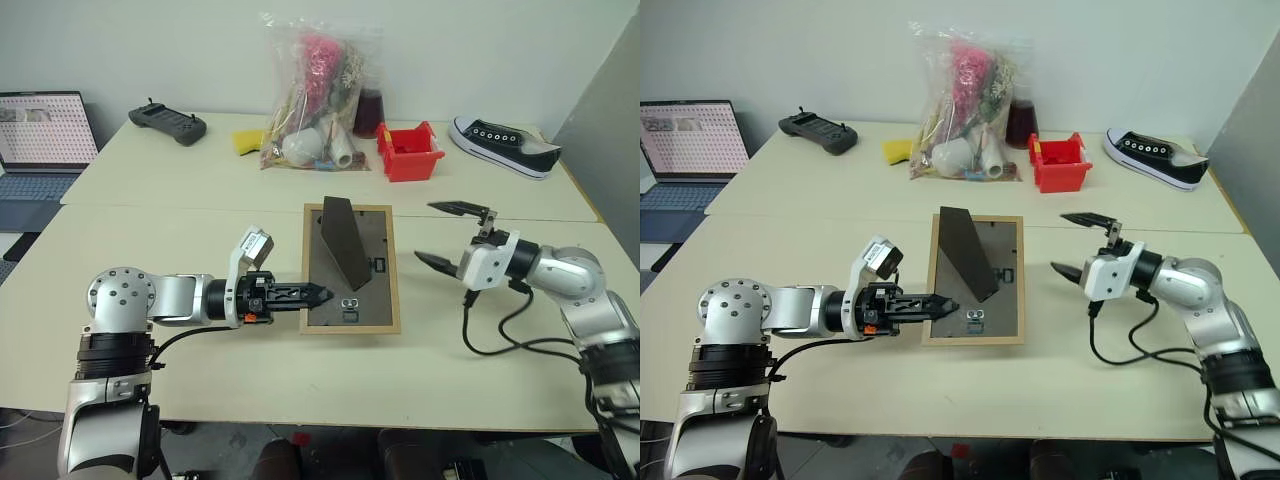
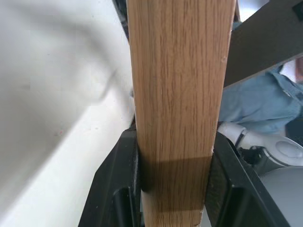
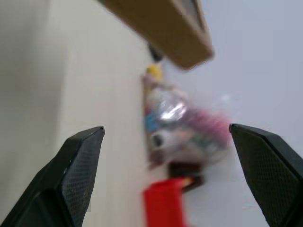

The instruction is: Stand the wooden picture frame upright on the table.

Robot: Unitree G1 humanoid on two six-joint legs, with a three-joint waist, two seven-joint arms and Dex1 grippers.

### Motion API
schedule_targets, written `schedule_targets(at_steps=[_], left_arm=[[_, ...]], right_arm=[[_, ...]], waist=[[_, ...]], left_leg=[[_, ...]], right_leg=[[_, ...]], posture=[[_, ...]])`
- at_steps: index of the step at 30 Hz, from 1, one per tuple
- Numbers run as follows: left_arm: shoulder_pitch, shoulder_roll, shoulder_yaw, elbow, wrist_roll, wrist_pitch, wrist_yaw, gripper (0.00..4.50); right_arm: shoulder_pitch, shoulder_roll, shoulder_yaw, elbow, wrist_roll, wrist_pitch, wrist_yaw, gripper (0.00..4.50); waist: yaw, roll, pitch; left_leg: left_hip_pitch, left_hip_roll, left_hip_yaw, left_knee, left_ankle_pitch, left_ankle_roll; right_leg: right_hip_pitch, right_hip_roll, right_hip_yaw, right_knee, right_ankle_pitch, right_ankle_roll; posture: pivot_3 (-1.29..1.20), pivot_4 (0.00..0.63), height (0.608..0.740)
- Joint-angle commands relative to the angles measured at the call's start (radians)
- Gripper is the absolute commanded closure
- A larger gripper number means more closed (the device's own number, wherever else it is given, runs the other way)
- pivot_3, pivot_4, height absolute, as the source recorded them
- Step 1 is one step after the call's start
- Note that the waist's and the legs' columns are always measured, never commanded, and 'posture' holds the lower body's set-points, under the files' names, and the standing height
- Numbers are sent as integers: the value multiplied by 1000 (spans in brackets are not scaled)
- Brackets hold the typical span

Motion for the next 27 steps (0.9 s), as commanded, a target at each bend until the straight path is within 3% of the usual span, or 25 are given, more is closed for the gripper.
schedule_targets(at_steps=[1,4,8,14,15,22,24,27], left_arm=[[5,-2,-11,-26,-150,-6,86,3202],[23,11,-43,-28,-249,-45,155,3202],[41,38,-92,-37,-348,-105,235,3202],[80,91,-156,-68,-463,-189,310,3202],[83,94,-163,-72,-467,-200,316,3202],[104,112,-198,-115,-473,-254,330,3202],[115,115,-195,-119,-474,-272,330,2515],[117,133,-186,-120,-473,-294,326,2023]], right_arm=[[-96,57,-27,55,-211,-241,-255,29],[-132,77,-5,74,-364,-310,-379,29],[-168,97,25,103,-438,-346,-481,29],[-183,66,53,108,-445,-381,-538,1069],[-182,56,57,114,-448,-384,-544,1455],[-185,3,76,122,-452,-403,-569,2739],[-188,-10,86,129,-443,-413,-564,2954],[-197,-21,106,149,-419,-418,-556,3155]], waist=[[0,0,0],[0,0,0],[3,0,0],[3,0,0],[3,0,0],[2,0,0],[1,0,0],[0,0,0]], left_leg=[[0,0,0,0,0,0],[1,0,0,0,1,-1],[2,0,-1,0,1,-2],[4,-1,0,0,1,-2],[5,-1,0,0,1,-2],[8,-1,1,-1,1,-2],[9,-1,1,-1,1,-2],[9,-1,2,-1,1,-2]], right_leg=[[0,0,0,0,0,0],[0,0,1,0,0,0],[2,-1,1,1,0,0],[4,-2,2,1,0,0],[4,-2,2,1,0,0],[6,-2,4,1,0,0],[6,-2,4,1,0,0],[6,-2,4,1,0,0]], posture=[[0,150,740],[0,150,740],[0,150,740],[0,150,740],[0,150,740],[0,150,740],[0,150,740],[0,150,740]])
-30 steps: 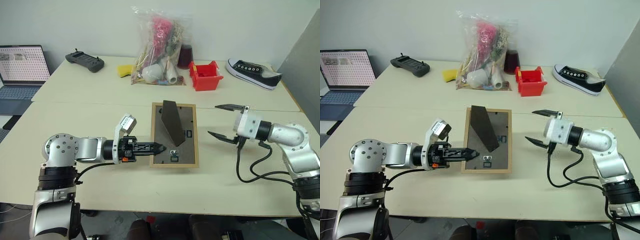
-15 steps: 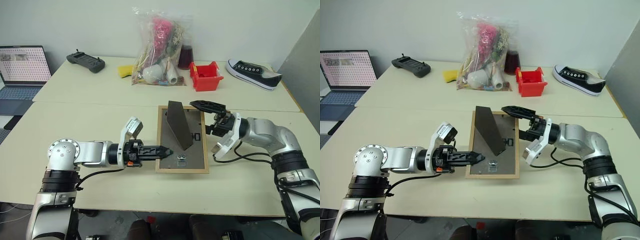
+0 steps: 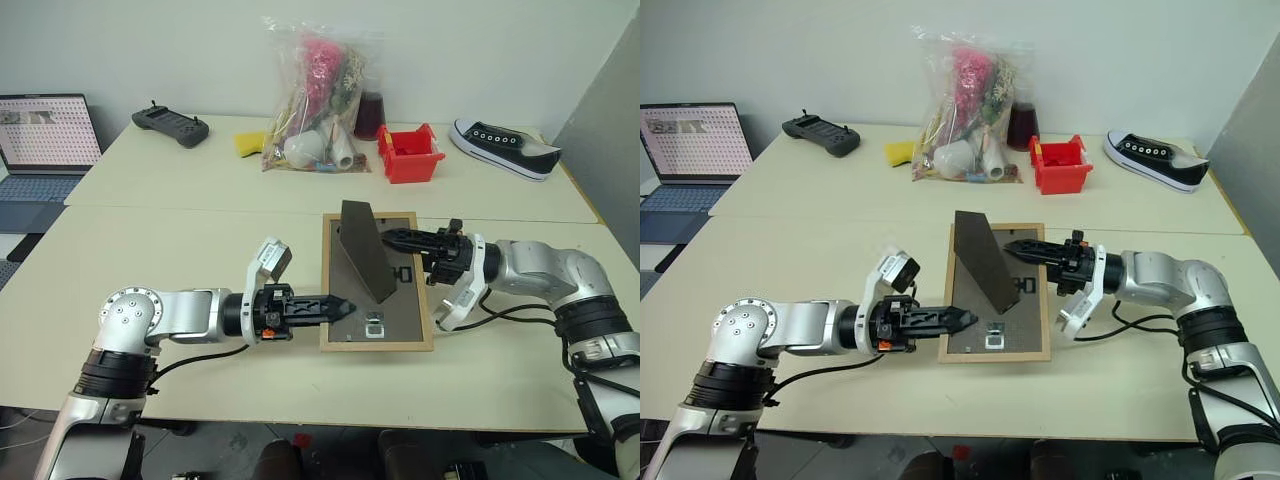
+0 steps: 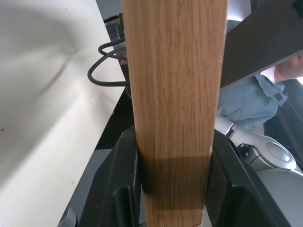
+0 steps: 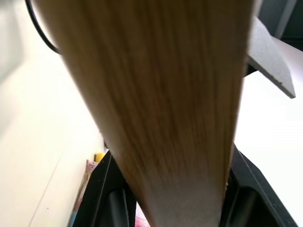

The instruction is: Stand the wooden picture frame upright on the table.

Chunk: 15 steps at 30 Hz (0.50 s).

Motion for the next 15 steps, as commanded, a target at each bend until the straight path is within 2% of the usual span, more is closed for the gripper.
schedule_targets(at_steps=[1,5,7,8,10,12,15], left_arm=[[1,36,32,-14,6,-35,2,1745],[-6,107,116,13,34,-80,-11,938],[0,138,165,6,65,-108,-8,477],[7,153,192,-16,93,-125,-10,385],[38,175,235,-97,232,-185,-6,7],[82,175,263,-196,411,-287,19,0],[145,176,247,-362,683,-433,17,0]], right_arm=[[-43,-16,1,15,84,-10,-17,3155],[-60,-10,94,98,289,44,102,3155],[-50,2,154,111,467,129,222,3156],[-38,11,181,93,578,191,300,3156],[-10,34,230,37,785,355,491,3156],[21,77,237,-62,1020,658,696,3156],[29,141,208,-156,1247,1092,853,3161]], waist=[[-1,0,0],[-5,0,0],[-8,0,0],[-8,0,0],[-8,0,0],[-7,0,0],[-6,0,0]], left_leg=[[0,0,0,0,0,0],[0,0,1,0,0,0],[0,1,2,0,0,0],[0,1,2,-1,0,0],[0,1,0,-1,0,0],[0,1,-1,-1,0,0],[1,2,-2,-1,0,0]], right_leg=[[0,0,0,0,0,0],[0,0,0,0,0,0],[0,1,0,0,0,0],[0,1,0,0,0,0],[0,0,0,0,0,0],[1,0,0,-1,0,0],[2,0,0,-1,0,0]], posture=[[0,150,740],[0,150,740],[0,150,740],[0,150,740],[0,150,740],[0,150,740],[0,150,740]])
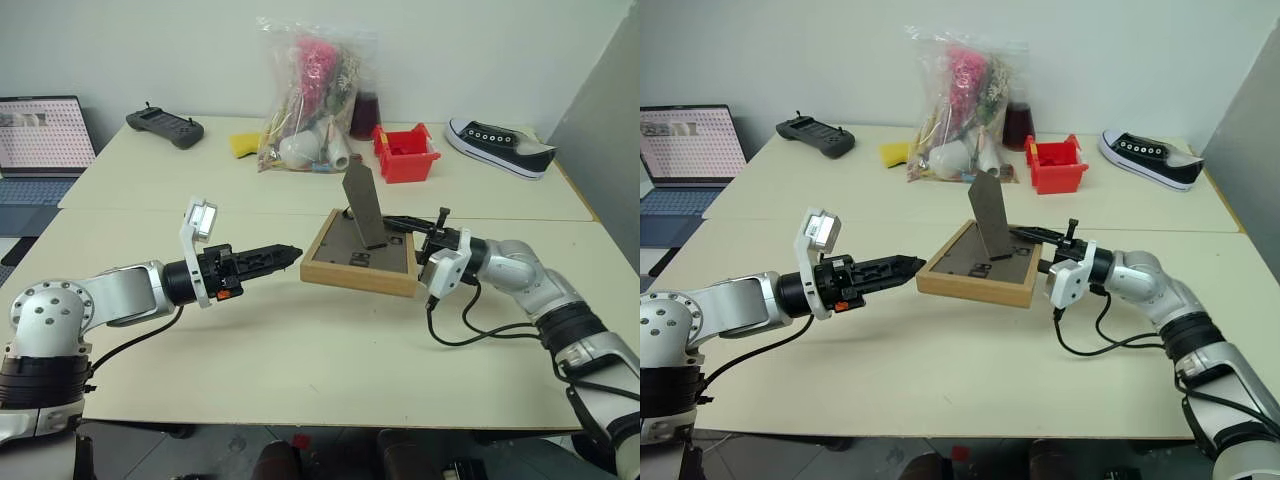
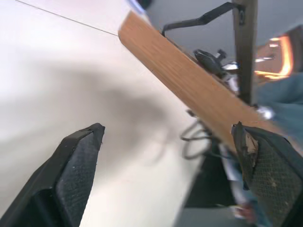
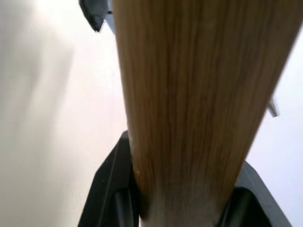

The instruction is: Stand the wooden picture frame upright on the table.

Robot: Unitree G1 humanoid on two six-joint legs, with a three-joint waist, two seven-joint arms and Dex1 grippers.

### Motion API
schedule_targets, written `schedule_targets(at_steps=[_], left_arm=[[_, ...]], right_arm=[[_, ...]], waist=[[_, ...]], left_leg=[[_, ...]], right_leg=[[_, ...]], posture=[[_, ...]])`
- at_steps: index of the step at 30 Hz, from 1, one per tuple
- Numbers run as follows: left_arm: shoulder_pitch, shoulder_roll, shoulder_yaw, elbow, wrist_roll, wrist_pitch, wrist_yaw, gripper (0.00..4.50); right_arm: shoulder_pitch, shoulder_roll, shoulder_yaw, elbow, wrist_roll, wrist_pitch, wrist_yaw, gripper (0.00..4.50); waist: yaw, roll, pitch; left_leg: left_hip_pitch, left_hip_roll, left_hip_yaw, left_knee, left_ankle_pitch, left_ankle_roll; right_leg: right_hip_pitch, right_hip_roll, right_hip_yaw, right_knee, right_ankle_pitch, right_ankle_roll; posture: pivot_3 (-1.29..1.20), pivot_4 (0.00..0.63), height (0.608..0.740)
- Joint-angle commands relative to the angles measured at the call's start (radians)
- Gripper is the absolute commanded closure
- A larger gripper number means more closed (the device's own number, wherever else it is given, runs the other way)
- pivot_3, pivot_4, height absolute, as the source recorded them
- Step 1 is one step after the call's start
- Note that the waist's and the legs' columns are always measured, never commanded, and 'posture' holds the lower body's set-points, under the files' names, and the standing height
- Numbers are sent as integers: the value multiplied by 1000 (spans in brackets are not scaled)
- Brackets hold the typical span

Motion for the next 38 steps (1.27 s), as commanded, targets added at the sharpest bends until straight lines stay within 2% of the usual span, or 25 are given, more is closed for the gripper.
schedule_targets(at_steps=[1,3,6,13,17,19,20,23,30,32,34,38], left_arm=[[61,6,7,-229,339,-200,-17,0],[114,-25,0,-305,447,-281,-42,0],[199,-55,-23,-353,582,-363,-79,0],[287,-104,-70,-343,745,-433,-170,0],[290,-134,-74,-325,780,-431,-197,0],[283,-150,-83,-312,800,-432,-208,0],[279,-156,-85,-308,806,-431,-214,0],[262,-168,-85,-295,823,-425,-227,0],[140,-134,-55,-204,839,-386,-290,0],[91,-109,-52,-163,852,-377,-320,0],[38,-80,-56,-116,867,-377,-362,0],[-34,-45,-76,-45,889,-377,-445,0]], right_arm=[[-21,74,-59,-129,341,555,200,3161],[-53,129,-102,-105,427,763,232,3161],[-106,208,-155,8,443,896,252,3161],[-153,322,-205,339,309,865,287,3161],[-162,344,-237,409,263,839,309,3161],[-161,349,-270,393,272,868,312,2476],[-159,351,-282,383,275,881,315,2393],[-147,348,-303,354,262,894,319,1687],[87,136,-320,-43,180,948,289,112],[166,46,-341,-194,170,987,285,17],[225,-27,-397,-370,231,1088,282,17],[264,-88,-489,-597,351,1279,242,17]], waist=[[3,0,0],[10,0,0],[16,0,0],[26,0,0],[23,0,0],[22,0,0],[23,0,0],[23,0,0],[30,0,0],[30,1,0],[27,2,1],[13,2,1]], left_leg=[[0,0,0,0,0,0],[0,0,1,0,0,0],[0,-1,6,0,0,0],[-1,-1,8,-1,-3,5],[-1,-1,9,-1,-3,5],[-1,-1,8,-1,-3,5],[-1,-1,8,-1,-3,5],[-1,-1,8,-1,-3,5],[-3,-2,7,0,-3,5],[-3,-2,7,0,-3,5],[-3,-1,7,0,-3,5],[-1,0,7,-1,-3,5]], right_leg=[[0,0,0,1,0,0],[0,0,-1,0,0,0],[-1,0,1,0,0,0],[-2,1,1,-2,0,0],[-3,1,2,-1,0,0],[-3,2,1,0,0,0],[-3,2,1,0,0,0],[-3,2,2,0,0,0],[-2,1,0,-2,0,0],[-3,1,0,-2,0,0],[-3,2,0,-1,0,0],[-3,4,2,-1,0,0]], posture=[[0,150,740],[0,150,740],[0,150,740],[0,150,740],[0,150,740],[0,150,740],[0,150,740],[0,150,740],[0,150,740],[0,150,740],[0,150,740],[0,150,740]])
